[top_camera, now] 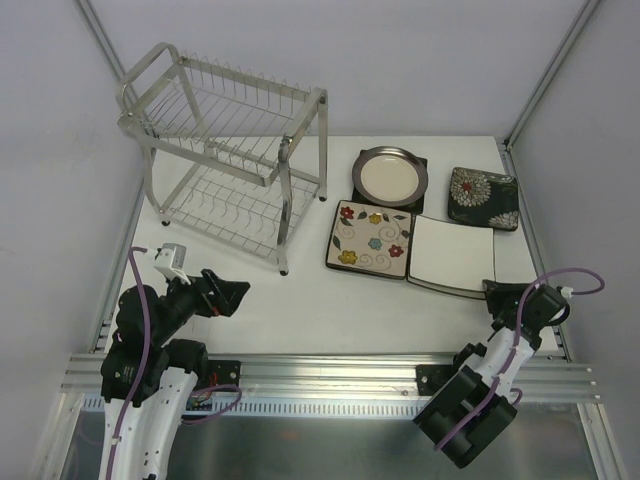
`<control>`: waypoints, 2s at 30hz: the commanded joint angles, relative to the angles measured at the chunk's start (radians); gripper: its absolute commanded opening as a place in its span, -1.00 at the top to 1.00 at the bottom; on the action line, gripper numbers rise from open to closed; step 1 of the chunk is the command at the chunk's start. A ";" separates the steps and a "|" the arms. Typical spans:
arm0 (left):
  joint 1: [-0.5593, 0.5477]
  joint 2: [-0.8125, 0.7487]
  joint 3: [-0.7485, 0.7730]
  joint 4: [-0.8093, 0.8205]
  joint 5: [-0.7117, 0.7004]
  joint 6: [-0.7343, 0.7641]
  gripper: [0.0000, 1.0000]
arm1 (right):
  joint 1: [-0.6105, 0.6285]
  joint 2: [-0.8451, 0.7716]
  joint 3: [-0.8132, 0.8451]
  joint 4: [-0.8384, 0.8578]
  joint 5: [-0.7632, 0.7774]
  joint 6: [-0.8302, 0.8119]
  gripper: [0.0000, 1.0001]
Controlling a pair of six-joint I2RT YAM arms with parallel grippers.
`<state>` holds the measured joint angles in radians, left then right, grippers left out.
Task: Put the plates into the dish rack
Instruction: Grab a plate with the right arm
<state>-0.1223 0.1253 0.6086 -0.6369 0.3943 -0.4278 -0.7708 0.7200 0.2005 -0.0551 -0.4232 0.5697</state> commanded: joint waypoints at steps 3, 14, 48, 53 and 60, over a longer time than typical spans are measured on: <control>-0.011 -0.012 -0.004 0.017 0.035 -0.009 -0.98 | 0.005 0.015 -0.035 0.116 -0.120 -0.031 0.66; -0.013 -0.016 0.002 0.017 0.051 -0.003 -0.98 | 0.005 0.068 -0.036 0.178 -0.238 -0.097 0.60; -0.013 0.168 0.111 0.009 0.067 -0.137 -0.98 | 0.030 0.033 0.258 -0.205 -0.232 0.012 0.99; -0.011 0.171 0.120 0.009 0.051 -0.158 -0.98 | 0.042 0.041 0.365 -0.305 -0.215 0.007 0.99; -0.011 0.191 0.157 0.011 0.038 -0.195 -0.98 | 0.061 0.047 0.456 -0.391 -0.197 -0.008 0.99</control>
<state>-0.1257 0.2882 0.7231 -0.6407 0.4335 -0.5861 -0.7238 0.7822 0.5625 -0.4576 -0.5552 0.5323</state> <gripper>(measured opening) 0.991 0.095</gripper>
